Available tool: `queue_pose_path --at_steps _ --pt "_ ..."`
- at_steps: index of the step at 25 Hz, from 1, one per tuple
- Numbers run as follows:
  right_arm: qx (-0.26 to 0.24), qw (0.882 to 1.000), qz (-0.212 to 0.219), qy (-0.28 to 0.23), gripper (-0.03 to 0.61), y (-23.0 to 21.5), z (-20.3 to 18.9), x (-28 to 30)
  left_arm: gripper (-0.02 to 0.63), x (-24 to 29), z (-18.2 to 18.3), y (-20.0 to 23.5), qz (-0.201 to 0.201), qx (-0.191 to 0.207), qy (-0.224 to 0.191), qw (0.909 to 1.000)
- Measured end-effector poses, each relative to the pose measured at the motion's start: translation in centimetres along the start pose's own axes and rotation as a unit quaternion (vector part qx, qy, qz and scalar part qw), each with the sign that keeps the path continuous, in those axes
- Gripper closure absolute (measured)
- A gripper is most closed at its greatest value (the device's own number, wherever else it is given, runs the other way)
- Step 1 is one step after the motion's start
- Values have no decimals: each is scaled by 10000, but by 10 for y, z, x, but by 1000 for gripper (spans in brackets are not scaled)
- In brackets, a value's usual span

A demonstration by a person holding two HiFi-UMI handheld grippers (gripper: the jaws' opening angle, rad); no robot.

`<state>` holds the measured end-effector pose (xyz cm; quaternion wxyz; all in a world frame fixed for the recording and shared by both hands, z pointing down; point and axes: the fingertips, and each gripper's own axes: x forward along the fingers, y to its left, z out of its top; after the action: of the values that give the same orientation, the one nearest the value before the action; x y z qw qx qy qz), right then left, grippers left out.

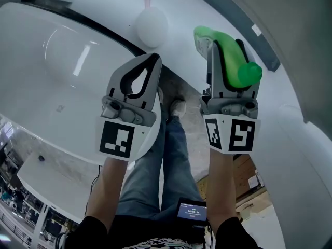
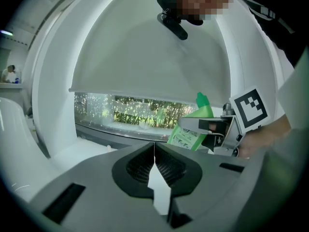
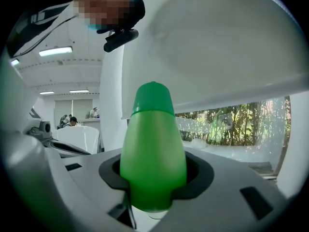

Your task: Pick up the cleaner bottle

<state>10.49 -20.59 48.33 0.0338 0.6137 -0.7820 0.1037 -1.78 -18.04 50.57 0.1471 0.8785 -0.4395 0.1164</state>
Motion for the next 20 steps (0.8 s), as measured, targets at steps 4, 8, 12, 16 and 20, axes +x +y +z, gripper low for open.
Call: queue_pose_path --at_steps 4,8,12,16,20 --pt "-19 10000 80 34 371 6 15 -11 595 -10 15 -5 51 38 -65 10000" --pt "-59 9998 133 104 371 10 28 -25 595 -19 31 -11 110 59 -150 9998" --pt "-25 9997 148 191 371 13 42 -38 595 -29 49 -14 185 70 -254 9995" --pt "9 9997 140 207 371 15 64 -62 595 -47 66 -22 288 98 -332 9990" --pt "-4 9997 116 216 373 11 82 -78 595 -56 77 -28 361 149 -345 9986"
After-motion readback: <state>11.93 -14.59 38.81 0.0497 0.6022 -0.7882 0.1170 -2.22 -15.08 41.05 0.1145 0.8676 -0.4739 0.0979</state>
